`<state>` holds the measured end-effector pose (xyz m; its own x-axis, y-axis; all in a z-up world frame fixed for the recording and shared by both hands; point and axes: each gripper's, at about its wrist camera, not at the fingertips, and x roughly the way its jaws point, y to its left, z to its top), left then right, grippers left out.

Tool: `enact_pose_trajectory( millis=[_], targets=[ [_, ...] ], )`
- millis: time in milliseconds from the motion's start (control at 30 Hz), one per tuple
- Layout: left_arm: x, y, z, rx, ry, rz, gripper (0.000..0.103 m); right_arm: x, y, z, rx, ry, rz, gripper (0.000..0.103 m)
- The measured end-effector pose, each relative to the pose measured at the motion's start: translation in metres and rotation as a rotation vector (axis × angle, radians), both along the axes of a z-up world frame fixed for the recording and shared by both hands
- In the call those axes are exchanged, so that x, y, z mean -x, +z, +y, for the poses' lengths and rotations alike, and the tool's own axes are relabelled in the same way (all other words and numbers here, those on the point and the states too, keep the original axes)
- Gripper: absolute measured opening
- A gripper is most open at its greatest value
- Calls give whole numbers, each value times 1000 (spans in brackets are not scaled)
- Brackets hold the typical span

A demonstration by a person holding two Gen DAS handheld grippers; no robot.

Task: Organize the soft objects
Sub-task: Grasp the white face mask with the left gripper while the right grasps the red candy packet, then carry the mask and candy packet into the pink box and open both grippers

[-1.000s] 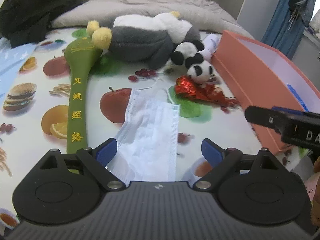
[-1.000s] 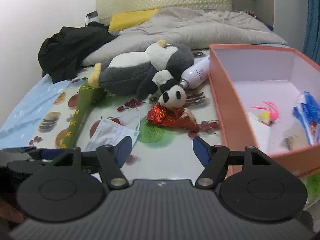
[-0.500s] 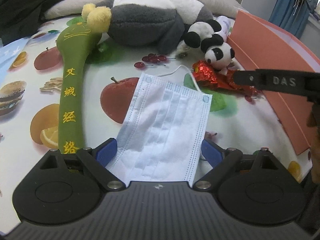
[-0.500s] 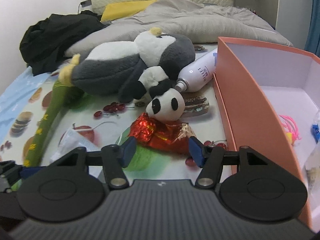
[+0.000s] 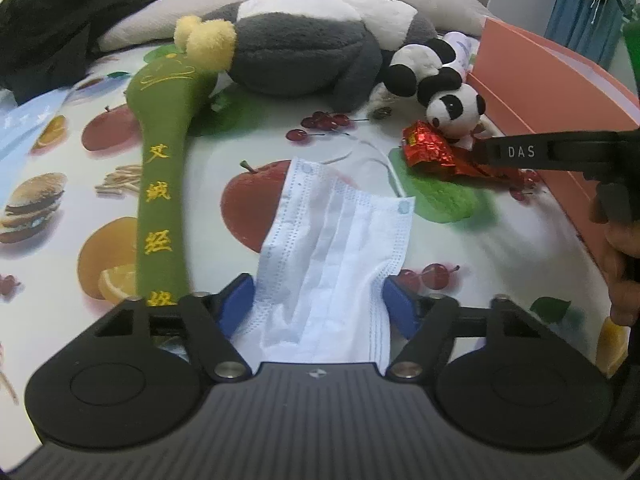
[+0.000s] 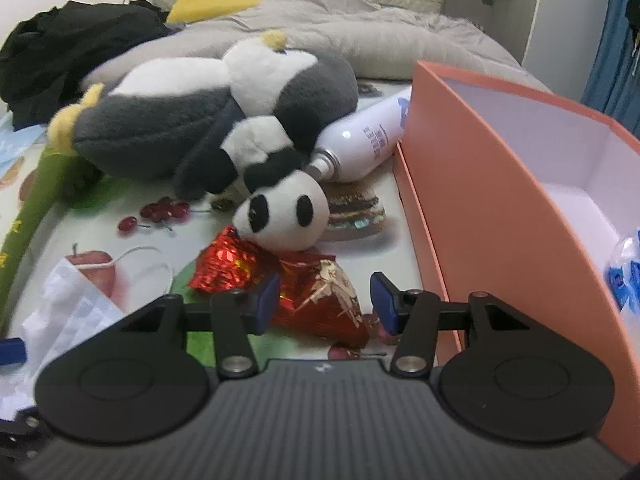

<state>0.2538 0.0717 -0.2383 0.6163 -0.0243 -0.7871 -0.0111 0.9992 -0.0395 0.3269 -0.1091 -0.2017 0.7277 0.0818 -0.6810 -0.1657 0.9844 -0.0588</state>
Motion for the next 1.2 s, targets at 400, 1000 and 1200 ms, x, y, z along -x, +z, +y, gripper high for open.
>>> enact_pose_trajectory(
  millis=[400,1000,1200],
  targets=[
    [2,5,11,11,47,-4,15,1,2,-9,-63,-13,44,38],
    [27,52,-2,117,114,-86,12,63,55,-13,-90,51,-40,38],
    [43,60,-15,144,104,-83,12,92,61,-14,-108,86,-25,38]
  ],
)
